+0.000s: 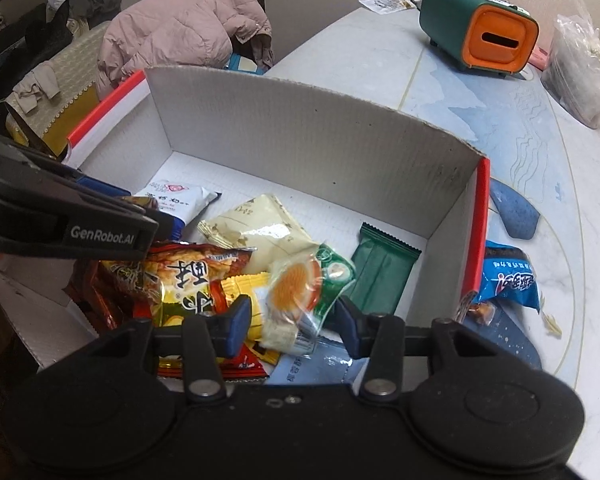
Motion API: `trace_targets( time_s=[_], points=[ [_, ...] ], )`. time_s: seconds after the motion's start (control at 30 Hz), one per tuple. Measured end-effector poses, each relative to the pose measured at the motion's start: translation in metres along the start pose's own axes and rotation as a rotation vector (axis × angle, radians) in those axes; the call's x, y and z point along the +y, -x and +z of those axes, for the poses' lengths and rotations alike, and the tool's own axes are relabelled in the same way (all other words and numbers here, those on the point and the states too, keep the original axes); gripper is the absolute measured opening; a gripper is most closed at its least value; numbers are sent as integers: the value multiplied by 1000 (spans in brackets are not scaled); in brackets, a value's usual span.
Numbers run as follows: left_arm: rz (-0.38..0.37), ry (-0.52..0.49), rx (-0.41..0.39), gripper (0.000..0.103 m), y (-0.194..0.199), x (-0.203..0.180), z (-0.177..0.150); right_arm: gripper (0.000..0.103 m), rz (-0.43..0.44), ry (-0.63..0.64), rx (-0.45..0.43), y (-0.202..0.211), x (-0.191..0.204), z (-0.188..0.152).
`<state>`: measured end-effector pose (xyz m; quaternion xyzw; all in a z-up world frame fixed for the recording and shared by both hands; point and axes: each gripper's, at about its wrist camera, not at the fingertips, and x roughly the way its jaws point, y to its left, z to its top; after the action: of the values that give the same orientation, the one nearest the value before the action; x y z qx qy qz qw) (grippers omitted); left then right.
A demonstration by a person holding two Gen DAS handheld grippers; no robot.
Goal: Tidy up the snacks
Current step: 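Carry both snacks into the box and open both tools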
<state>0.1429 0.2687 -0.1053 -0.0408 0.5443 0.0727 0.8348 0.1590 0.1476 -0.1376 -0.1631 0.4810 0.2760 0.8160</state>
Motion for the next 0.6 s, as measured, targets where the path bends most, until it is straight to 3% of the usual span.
trace_targets(
  time_s=[0.23,0.6],
  points=[
    [-9,3,-43,52,12,1,-5,50,11,4,-21,9,-1,0],
    [-31,-20,-134,55,46,-5,-18,60,56,-8,-78,39,-7,-2]
  ],
)
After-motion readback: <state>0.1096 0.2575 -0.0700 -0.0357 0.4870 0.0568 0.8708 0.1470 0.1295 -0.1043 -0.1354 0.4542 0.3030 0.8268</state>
